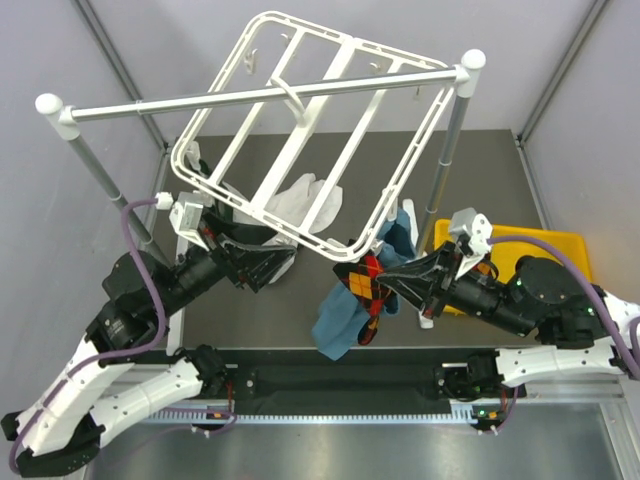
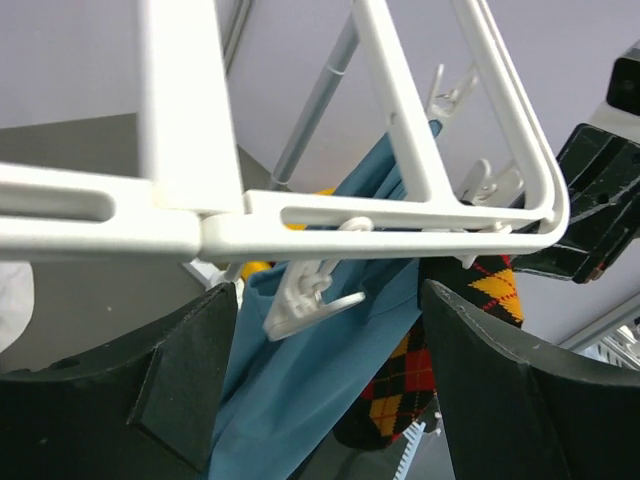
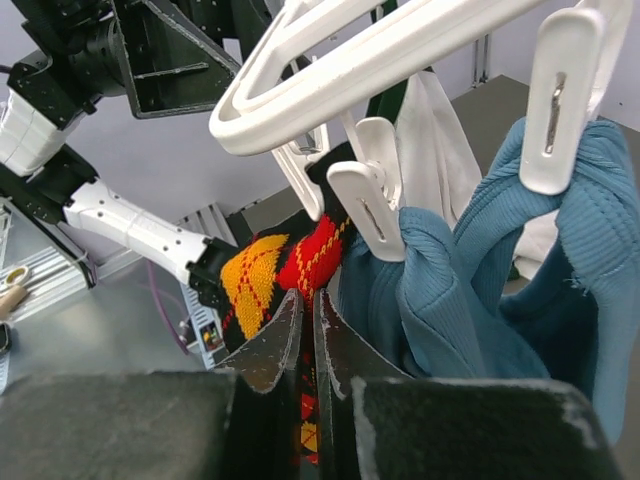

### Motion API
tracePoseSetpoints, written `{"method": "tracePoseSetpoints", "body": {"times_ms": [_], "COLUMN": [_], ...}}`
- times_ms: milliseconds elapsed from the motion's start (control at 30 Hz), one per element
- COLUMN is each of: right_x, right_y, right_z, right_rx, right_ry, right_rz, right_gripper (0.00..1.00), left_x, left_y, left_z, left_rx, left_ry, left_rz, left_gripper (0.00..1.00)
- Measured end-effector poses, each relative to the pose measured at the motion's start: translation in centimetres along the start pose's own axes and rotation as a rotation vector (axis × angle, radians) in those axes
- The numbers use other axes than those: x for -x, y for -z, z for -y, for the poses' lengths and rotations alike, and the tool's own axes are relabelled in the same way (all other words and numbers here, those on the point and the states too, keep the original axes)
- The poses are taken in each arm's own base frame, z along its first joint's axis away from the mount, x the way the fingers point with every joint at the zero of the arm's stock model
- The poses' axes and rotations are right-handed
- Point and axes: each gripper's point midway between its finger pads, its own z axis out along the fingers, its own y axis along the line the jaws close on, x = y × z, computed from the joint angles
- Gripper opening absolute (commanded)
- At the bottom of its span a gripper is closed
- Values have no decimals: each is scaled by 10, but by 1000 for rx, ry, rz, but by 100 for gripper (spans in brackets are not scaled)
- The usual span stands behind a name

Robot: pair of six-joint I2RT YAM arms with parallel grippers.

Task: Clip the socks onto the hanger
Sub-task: Open the clamp at the hanger.

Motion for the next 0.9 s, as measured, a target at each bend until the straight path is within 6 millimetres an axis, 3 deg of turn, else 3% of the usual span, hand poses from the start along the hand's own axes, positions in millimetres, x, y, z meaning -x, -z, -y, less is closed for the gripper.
{"method": "tracePoseSetpoints", "body": {"times_ms": [133,267,300,400,467,633,767,833,867,900], "right_x": [2,1,0,0,-1,-13,-28,-26,-26,-25], "right_y": [4,4,4,4,4,3,-2,-4,-5,-6], "right_z": [1,2,2,2,2,5,2,-3,-6,-9], "right_rx": [2,1,0,0,-1,-15,-23,-12,-2,7], "right_ry": [-4,-1,0,1,3,21,45,44,46,42], "right_rz": [7,1,0,-2,-7,-52,-137,-165,-178,-188], "right_gripper": [0,0,0,0,2,27,64,78,89,92], "left_x": [0,-9,-10,-11,-9,-6,-4,-6,-7,-8], "left_y": [-12,-25,-26,-27,-27,-26,-26,-26,-25,-25], "left_z": [7,7,8,9,11,13,13,12,11,10], "left_rx": [-46,-62,-65,-73,-78,-71,-48,-38,-32,-28], "left_ry": [-8,-4,-3,6,14,55,101,121,128,133], "left_rz": [-4,-40,-43,-48,-43,-42,-49,-58,-63,-67], "left_gripper": [69,48,37,17,13,1,0,0,0,0]}}
